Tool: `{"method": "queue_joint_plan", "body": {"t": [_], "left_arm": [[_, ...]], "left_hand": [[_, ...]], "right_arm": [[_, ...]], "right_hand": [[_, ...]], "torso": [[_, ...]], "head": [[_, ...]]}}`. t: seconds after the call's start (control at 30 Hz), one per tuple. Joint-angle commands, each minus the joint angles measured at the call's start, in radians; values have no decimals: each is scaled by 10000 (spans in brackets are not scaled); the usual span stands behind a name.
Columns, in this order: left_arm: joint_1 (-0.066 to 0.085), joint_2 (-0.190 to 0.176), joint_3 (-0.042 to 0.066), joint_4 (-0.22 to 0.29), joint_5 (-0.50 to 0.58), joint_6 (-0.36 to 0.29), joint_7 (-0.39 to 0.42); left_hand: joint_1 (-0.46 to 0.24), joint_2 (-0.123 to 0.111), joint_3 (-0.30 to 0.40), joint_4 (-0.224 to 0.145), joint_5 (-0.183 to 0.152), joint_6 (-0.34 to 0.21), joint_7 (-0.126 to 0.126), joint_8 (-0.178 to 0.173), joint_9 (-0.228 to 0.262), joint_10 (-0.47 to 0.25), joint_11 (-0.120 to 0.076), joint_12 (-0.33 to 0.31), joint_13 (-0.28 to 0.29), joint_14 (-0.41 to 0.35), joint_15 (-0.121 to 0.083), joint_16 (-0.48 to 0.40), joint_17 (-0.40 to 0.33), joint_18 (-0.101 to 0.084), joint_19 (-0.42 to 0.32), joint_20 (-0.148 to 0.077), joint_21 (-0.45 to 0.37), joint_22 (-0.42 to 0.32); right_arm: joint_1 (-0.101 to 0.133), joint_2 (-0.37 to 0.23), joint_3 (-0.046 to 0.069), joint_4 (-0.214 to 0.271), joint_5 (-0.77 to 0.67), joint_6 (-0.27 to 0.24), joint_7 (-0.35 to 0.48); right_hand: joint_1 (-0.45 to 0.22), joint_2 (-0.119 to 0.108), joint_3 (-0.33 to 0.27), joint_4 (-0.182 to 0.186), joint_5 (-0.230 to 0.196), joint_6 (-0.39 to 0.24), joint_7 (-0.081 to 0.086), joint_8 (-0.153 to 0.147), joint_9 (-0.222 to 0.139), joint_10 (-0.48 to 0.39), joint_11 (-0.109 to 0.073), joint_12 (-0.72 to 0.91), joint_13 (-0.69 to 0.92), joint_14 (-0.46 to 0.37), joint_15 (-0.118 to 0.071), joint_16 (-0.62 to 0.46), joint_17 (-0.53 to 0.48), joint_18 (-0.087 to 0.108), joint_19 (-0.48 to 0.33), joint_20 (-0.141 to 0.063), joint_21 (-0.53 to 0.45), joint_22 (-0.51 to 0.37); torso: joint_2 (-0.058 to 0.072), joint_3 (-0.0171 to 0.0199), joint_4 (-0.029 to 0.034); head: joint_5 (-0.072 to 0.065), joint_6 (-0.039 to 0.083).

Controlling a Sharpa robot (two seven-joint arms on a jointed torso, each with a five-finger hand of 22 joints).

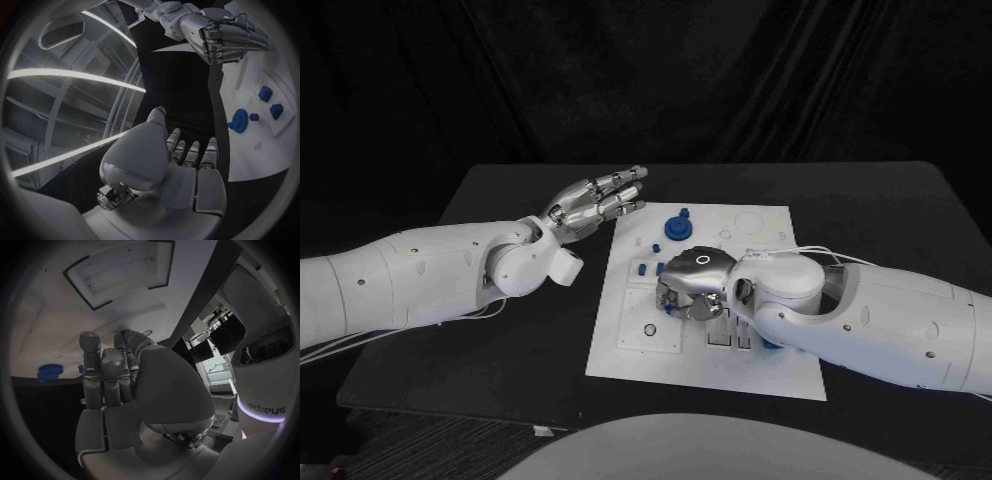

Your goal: Assemble the parts on the task board

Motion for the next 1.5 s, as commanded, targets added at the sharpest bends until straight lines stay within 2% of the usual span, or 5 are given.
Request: {"method": "queue_joint_plan", "body": {"t": [0.03,0.57,0.73,1.3,1.5], "left_arm": [[-20,11,9,3,29,171,69],[-32,-33,9,-5,29,173,9],[-35,-46,9,4,29,179,-8],[-39,-195,9,83,30,135,39],[-40,-231,8,92,30,126,106]], "left_hand": [[37,85,12,-36,43,25,23,37,6,-13,63,51,9,10,70,38,13,188,-6,74,27,-16],[39,94,18,-41,43,46,39,46,10,-10,80,55,11,10,76,39,13,188,-3,78,28,-16],[40,95,20,-45,41,34,49,45,9,-12,89,55,10,11,80,39,13,188,-3,82,27,-18],[41,89,19,-55,46,48,58,51,11,-1,100,64,14,22,86,45,17,189,7,85,32,-8],[66,81,28,-107,120,146,65,97,26,82,112,125,39,97,93,86,37,198,37,83,46,2]], "right_arm": [[-55,7,-11,-9,-18,234,-166],[-59,-220,-11,68,-18,367,-323],[-25,-402,-9,199,-18,73,-258],[1456,-2413,-8,1361,-18,-1188,79],[1809,-3173,-10,1454,287,-769,-117]], "right_hand": [[-142,-45,-33,-33,-102,-118,38,-50,-40,-176,20,38,41,-117,32,-107,-92,183,-128,29,-225,553],[-637,-178,-1351,207,-1119,-3254,-654,-31,-630,-5424,694,869,1079,-2562,485,-1732,-1842,441,-1693,495,-3136,20],[603,-890,-2176,2166,-1018,-4530,-872,-61,-823,-7715,744,1280,861,-3111,562,-1781,-2331,448,-1860,628,-3518,49],[1121,-71,-1815,1317,671,-2521,-354,562,-440,-7389,619,2714,663,-2979,396,-1531,-2821,473,-1561,442,-3386,271],[509,95,-1922,1191,-112,-2410,-383,460,-350,-6799,667,3078,455,-2492,388,-1281,-2869,470,-1338,434,-3250,229]], "torso": [[-2,1,2],[-2,6,-12],[2,15,-15],[16,13,-9],[19,6,-26]], "head": [[-3,-2],[-1,-2],[-4,-2],[-89,-2],[-183,-2]]}}
